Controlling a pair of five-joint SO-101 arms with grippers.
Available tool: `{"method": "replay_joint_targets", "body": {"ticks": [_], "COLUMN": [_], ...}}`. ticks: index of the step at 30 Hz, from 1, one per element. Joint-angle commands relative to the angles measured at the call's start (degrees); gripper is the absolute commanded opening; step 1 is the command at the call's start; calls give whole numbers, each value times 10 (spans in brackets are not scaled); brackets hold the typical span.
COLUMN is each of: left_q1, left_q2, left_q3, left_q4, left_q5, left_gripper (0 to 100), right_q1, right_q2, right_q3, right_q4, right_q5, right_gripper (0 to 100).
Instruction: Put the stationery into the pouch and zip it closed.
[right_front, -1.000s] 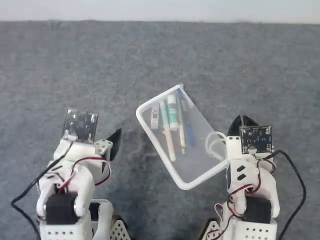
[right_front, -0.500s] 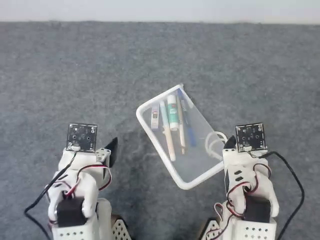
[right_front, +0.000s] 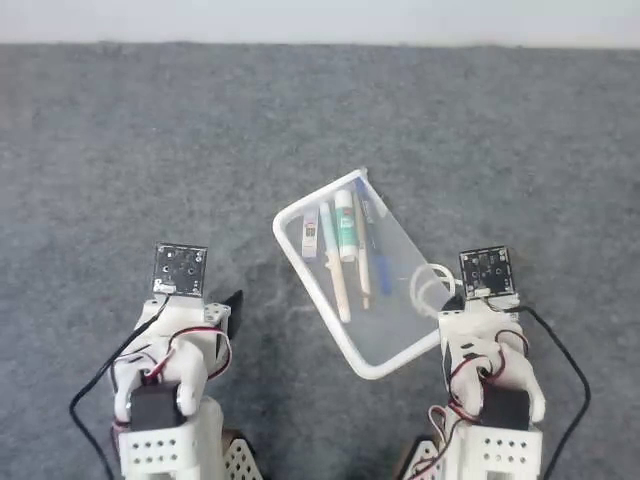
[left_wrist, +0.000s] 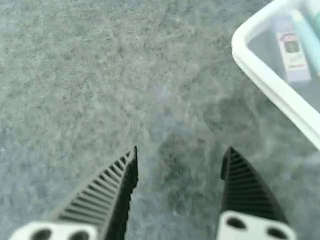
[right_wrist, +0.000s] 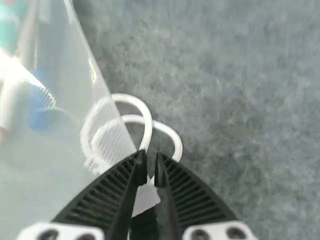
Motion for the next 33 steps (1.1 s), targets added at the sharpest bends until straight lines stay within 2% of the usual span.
{"method": "replay_joint_targets", "body": {"ticks": [1,10,14,19,33], "left_q1": [1,1,-2,-2,-1], "left_q2": [-12,-12,-12,-12,-12], "left_q3": [23,23,23,23,23], "left_q4": [-76,-17,33,32,32], "left_q5": [-2,-4,-4,-3,-3], "left_gripper": [255,255,255,254,254], "right_q1": [6,7,58,114,117], "right_q2": [-4,-4,-4,-4,-4], "right_q3": [14,14,14,14,14], "right_q4": [-2,101,108,129,130], "right_q5": [7,8,6,6,7], "right_gripper": [28,28,30,30,28]}}
